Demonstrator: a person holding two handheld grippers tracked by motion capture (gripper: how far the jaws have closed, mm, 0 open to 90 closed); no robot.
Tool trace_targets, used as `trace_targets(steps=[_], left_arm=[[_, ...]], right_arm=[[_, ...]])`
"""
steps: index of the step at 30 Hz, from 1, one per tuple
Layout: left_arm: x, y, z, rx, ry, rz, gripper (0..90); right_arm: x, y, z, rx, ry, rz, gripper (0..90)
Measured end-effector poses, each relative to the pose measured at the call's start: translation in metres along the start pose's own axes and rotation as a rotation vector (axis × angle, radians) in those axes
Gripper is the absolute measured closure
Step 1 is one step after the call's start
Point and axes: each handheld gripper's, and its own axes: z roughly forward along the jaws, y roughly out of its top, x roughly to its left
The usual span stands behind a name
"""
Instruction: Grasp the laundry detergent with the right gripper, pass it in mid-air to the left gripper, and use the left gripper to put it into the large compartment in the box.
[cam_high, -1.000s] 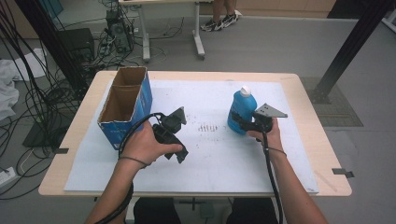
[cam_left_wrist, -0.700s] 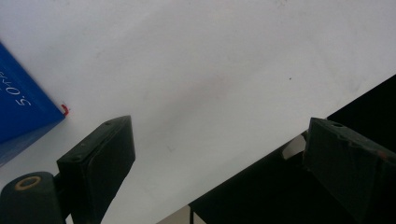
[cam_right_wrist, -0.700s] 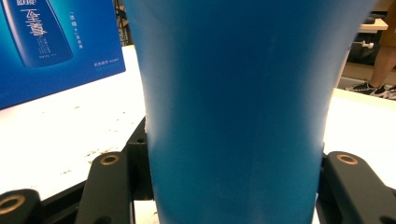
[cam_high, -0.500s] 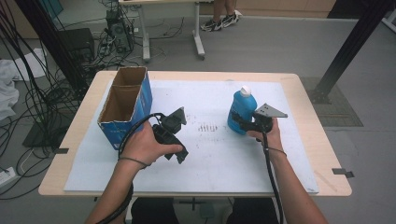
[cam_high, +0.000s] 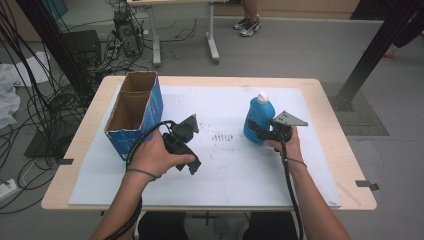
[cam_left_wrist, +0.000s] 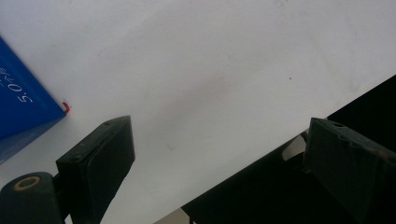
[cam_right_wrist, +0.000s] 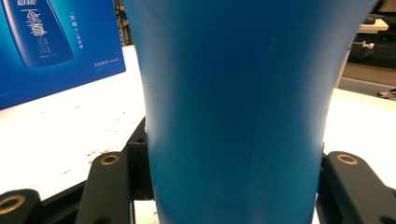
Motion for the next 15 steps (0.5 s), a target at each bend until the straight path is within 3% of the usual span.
trace_targets(steps=[15], left_arm=[[0.0008, 0.0035, -0.0023, -0.001, 0.008, 0.001, 9.2]], right_arm=[[0.0011, 0.0008, -0.0001, 0.003, -0.002, -0.013, 43.4]])
